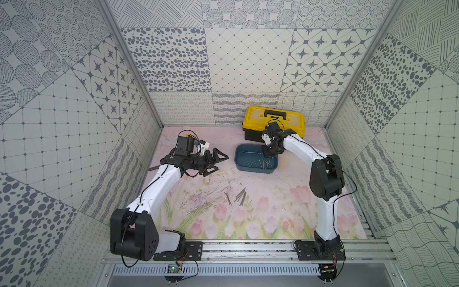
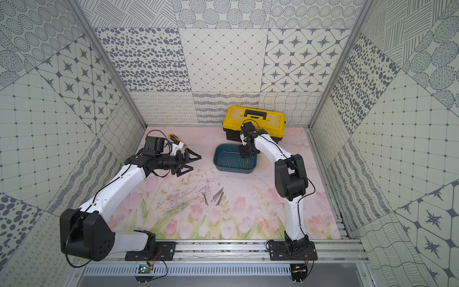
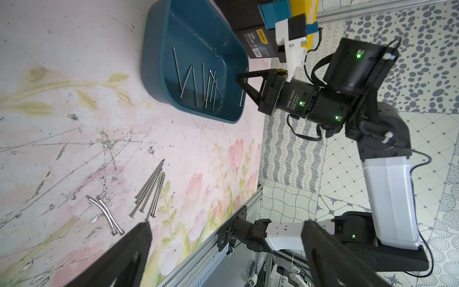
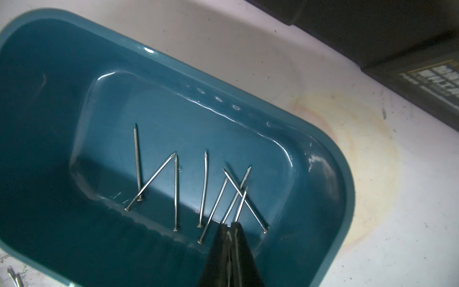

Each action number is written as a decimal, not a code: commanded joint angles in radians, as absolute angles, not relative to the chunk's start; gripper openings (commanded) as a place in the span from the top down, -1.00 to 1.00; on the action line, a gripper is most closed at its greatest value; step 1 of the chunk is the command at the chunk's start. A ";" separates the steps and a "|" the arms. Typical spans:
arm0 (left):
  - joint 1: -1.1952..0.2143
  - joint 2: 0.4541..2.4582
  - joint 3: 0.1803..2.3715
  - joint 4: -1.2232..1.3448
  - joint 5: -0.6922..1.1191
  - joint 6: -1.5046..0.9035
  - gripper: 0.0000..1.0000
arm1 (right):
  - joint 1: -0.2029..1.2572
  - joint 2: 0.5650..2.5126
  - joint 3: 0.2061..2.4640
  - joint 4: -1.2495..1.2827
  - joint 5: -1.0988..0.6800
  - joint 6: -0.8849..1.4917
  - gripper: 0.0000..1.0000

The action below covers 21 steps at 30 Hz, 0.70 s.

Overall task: Put the nails on the desktop into the storage box
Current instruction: Place the nail in the storage box.

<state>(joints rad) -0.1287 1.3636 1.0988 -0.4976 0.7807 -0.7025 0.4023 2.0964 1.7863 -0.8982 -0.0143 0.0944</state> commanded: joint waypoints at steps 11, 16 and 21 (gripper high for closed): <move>-0.118 1.373 1.081 -0.535 0.818 -0.656 -0.99 | 0.406 2.129 1.743 -0.815 -0.013 0.134 1.00; -0.118 1.369 1.080 -0.551 0.818 -0.632 -0.97 | 0.406 2.110 1.692 -0.798 -0.020 0.151 0.86; -0.119 1.358 1.057 -0.544 0.819 -0.640 -0.94 | 0.406 2.089 1.667 -0.793 -0.018 0.164 0.65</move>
<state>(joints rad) -0.1215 1.3701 1.0687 -0.5243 0.7925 -0.6746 0.4038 2.1311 1.6775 -0.8261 -0.0166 0.1429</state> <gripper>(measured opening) 0.969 0.160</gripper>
